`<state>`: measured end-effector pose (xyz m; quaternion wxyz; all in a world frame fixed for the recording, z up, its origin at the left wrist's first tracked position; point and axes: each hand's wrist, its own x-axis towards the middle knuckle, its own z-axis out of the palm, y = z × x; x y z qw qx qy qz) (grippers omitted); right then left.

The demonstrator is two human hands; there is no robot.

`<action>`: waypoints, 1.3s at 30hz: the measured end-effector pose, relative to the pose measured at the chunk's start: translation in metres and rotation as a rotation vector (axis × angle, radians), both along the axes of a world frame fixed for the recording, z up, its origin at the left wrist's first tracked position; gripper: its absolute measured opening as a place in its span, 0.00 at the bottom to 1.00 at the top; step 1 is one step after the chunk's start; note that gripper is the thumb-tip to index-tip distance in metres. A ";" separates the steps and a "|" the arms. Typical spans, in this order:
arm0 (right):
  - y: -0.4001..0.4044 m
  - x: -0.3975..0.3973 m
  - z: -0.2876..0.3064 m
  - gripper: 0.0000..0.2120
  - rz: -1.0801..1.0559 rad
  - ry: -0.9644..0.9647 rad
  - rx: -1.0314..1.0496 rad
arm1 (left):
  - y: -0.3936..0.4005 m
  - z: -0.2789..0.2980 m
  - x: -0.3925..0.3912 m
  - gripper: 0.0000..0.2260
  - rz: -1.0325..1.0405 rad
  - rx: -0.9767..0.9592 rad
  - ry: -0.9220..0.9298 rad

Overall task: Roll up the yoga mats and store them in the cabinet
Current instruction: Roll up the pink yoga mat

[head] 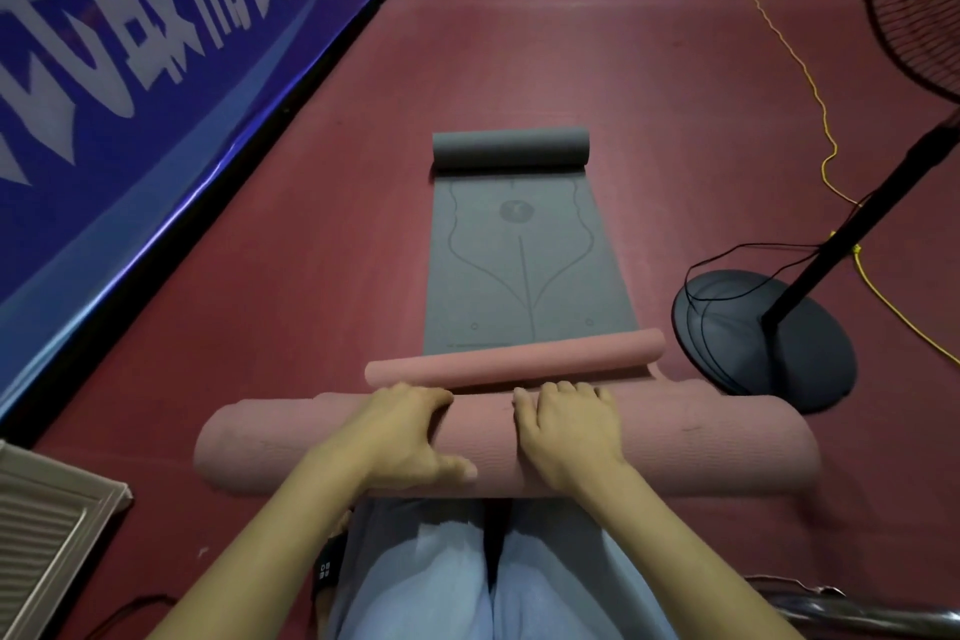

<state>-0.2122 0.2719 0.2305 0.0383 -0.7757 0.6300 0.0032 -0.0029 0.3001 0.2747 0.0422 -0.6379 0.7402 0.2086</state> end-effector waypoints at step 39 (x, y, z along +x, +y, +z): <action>0.000 -0.027 0.027 0.20 0.088 -0.134 0.188 | -0.032 0.016 -0.013 0.46 -0.065 0.487 -0.019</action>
